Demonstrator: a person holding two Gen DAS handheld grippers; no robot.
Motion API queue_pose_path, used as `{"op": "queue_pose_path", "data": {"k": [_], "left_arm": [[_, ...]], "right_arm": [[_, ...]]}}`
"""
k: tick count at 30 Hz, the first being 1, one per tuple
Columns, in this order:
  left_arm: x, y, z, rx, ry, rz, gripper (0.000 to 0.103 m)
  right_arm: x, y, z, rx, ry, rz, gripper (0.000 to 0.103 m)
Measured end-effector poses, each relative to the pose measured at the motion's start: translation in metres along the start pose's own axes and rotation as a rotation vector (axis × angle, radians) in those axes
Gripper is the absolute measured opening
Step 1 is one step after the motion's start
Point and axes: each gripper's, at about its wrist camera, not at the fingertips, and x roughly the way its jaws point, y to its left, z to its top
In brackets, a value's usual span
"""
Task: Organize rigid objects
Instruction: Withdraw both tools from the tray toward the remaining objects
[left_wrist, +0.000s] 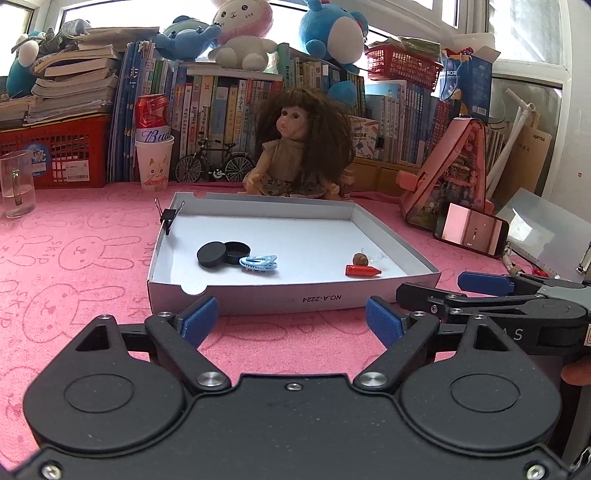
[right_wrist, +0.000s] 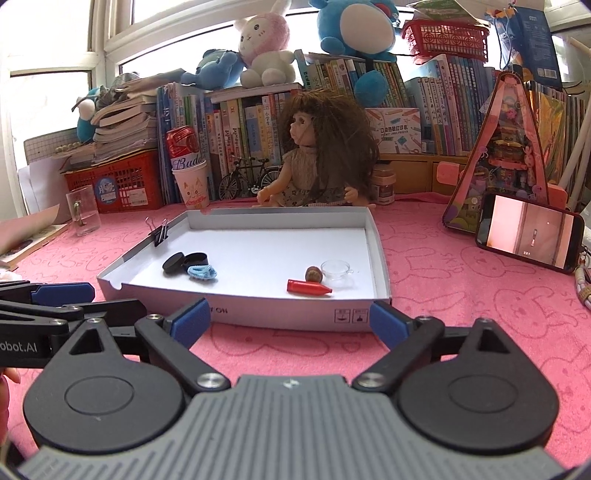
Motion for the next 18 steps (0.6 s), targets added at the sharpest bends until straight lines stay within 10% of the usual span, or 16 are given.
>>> {"op": "queue_pose_path", "data": {"k": [18], "left_arm": [[-0.031,0.001,-0.036,0.021,0.006,0.002,0.087]], "right_arm": [[-0.025,-0.001,-0.034,-0.022,0.015,0.004,0.100]]}}
